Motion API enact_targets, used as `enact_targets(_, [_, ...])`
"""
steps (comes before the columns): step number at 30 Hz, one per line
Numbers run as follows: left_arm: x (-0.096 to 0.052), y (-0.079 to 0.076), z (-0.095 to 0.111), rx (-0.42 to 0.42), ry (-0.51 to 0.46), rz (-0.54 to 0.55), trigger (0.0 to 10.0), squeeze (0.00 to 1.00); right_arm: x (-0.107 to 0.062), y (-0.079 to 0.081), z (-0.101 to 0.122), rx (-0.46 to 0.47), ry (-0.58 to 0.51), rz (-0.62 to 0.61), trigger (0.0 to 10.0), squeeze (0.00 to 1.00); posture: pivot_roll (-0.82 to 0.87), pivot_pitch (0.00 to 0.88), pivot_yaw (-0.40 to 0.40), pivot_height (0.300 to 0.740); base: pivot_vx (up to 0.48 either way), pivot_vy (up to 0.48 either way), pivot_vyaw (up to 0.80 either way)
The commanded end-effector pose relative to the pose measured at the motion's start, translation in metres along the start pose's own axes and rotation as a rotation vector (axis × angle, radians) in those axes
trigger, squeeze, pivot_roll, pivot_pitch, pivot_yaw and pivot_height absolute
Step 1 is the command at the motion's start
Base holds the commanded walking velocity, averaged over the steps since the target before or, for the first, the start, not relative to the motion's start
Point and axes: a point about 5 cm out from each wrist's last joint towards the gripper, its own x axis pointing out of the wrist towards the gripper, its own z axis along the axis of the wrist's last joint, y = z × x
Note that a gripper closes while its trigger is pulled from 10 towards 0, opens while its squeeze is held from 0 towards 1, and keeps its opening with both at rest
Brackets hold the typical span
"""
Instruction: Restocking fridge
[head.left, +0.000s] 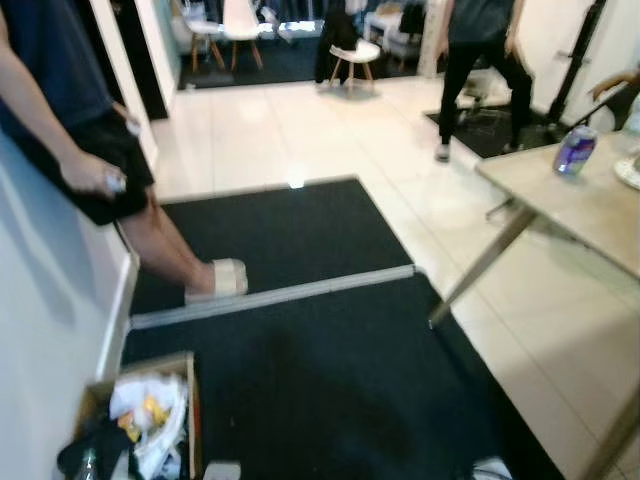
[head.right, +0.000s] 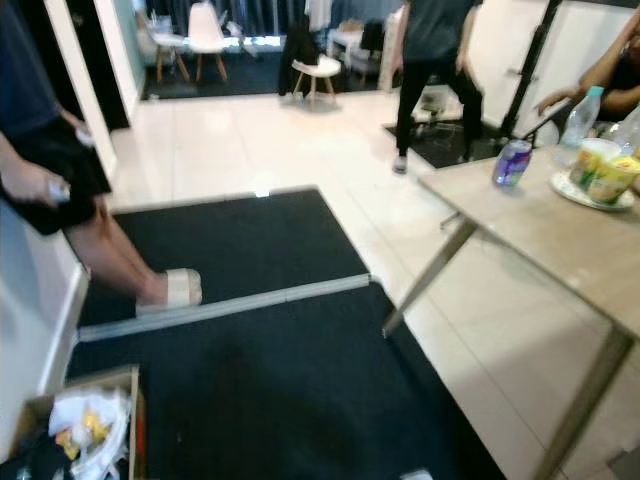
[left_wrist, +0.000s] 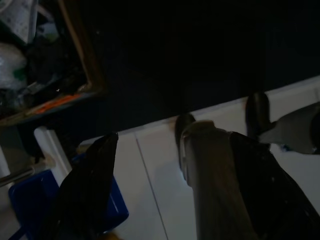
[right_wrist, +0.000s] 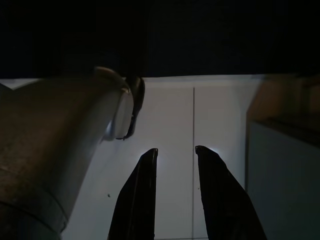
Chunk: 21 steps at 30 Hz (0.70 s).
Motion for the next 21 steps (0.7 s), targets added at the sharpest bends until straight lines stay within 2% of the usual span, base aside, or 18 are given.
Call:
enact_targets(1, [-0.0009,-0.0005,-0.0055,0.005,0.019,-0.003,10.0,0.0,0.0003,0.0003,0.0018,0.001,-0.004,-0.001,10.0,0.0,-0.08,0.024,-0.005,0.734,0.3,0.0,0.0])
enact_targets(21, [-0.001,-0.0011,-0.006,0.009,0.02,-0.007,10.0,0.0,0.0005,0.0012,0.0011,0.003,0.0,-0.002,10.0,0.0,-0.08,0.026,-0.005,0.734,0.298,0.0,0.0])
